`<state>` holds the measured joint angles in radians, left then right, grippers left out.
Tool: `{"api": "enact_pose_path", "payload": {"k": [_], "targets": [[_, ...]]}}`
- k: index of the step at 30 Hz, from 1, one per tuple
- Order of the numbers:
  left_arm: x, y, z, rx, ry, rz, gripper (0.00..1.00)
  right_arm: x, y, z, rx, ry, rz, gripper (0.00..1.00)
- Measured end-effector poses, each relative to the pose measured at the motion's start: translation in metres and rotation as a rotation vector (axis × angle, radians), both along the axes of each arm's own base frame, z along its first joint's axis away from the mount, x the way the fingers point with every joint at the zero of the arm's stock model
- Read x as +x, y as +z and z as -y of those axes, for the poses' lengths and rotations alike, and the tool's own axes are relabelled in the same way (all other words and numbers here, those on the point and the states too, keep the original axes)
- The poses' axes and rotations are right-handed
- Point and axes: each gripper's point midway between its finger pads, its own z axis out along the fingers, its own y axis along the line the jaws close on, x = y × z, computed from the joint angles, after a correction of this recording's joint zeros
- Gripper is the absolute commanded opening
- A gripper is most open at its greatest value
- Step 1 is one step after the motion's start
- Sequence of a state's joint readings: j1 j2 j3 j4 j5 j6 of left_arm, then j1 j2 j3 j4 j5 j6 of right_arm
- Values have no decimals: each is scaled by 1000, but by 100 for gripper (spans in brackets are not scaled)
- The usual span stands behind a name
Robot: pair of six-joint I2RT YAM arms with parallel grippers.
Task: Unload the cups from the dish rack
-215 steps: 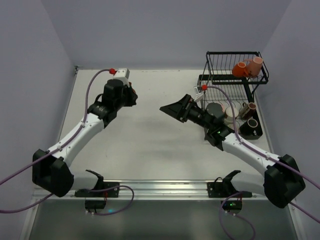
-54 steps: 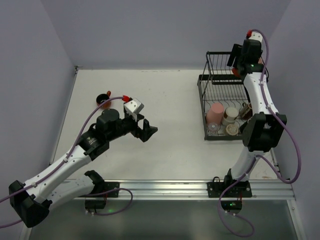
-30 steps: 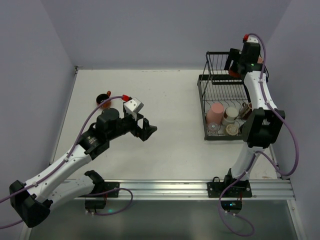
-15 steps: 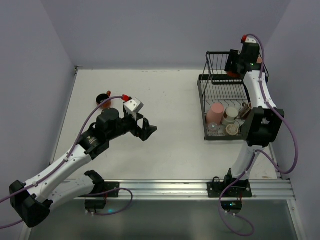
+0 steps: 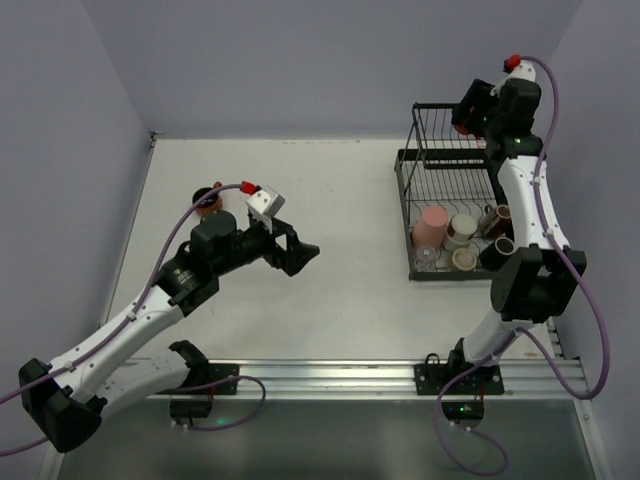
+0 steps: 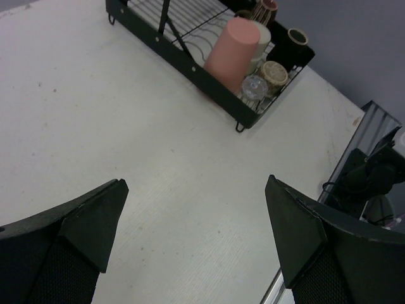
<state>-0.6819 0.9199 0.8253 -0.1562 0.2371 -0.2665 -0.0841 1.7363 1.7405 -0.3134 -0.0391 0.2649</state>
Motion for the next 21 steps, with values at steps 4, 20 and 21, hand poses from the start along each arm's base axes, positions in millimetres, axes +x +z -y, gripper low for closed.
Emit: {"api": "enact_pose_path", "payload": {"k": [4, 20, 21], "targets": [[3, 34, 16, -123, -32, 22, 100, -15, 20, -18, 112, 39, 82, 23], [39, 89, 104, -449, -200, -71, 97, -161, 26, -194, 670, 512, 174, 23], [42, 89, 107, -452, -202, -76, 97, -170, 25, -206, 699, 551, 169, 23]]}}
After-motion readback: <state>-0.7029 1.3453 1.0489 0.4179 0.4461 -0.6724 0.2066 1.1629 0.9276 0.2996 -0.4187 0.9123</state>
